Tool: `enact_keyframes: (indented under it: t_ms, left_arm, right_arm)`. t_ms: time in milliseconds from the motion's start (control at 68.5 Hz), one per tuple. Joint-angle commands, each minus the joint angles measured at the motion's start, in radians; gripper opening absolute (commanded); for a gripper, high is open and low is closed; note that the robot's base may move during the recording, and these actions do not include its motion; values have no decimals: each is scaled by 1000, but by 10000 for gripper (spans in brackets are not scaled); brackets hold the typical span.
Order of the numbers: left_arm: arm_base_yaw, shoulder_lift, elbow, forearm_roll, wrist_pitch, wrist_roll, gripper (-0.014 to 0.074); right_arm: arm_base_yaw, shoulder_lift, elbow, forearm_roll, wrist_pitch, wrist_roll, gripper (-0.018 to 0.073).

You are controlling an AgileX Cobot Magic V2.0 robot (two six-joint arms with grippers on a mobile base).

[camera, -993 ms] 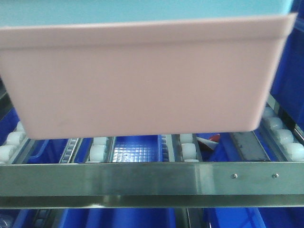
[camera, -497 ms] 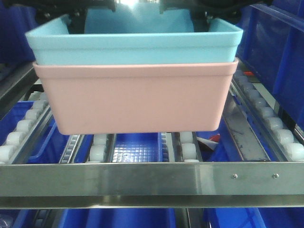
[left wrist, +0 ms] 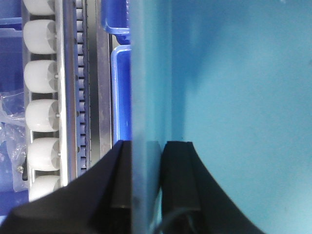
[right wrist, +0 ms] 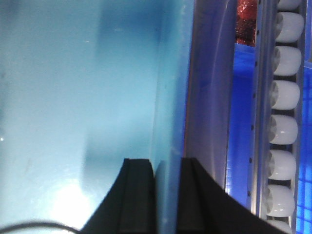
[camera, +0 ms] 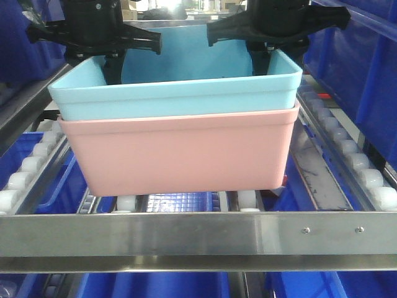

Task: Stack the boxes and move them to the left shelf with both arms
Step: 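Lower the stacked boxes with both grippers onto the roller shelf, then open both grippers and lift them out of the blue box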

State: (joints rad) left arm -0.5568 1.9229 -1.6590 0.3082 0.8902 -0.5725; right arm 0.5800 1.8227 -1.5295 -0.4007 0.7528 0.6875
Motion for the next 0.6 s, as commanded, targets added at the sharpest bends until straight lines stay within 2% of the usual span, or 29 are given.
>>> enact_keyframes:
  t_ms: [0,73,131,205,234,292,380,584]
  left_arm:
    - [-18,-48,-41,-19,-80,9,1]
    - [-18,-48,-41,-19,-66,9,10]
    - [-18,-48,-41,-19,-55,14,60]
    - [-18,-48,-41,-19,-40,13,174]
    - [-18,-48,-45,-19,-28,13,248]
    - [-18,-48,-56,-19,-3,13,363]
    - [-18,-48,-82,-19,39,13,461]
    - [-18,-50,-168,-18,115,22,459]
  right_arm:
    - [16,-64,-48,0,-172,-13,34]
    - [16,-64,-48,0,-176,-13,76]
    - [16,-64,-48,0,-183,-13,176]
    - [16,-64,-48,0,-186,-13,343]
    - [16,-64,-48,0,-185,-13,419]
    - [16,-64,-48,0,-174,-13,495]
    - [16,-69,-48,0,-166,-13,498]
    - [19,-117,-56,0,-163,-13,449]
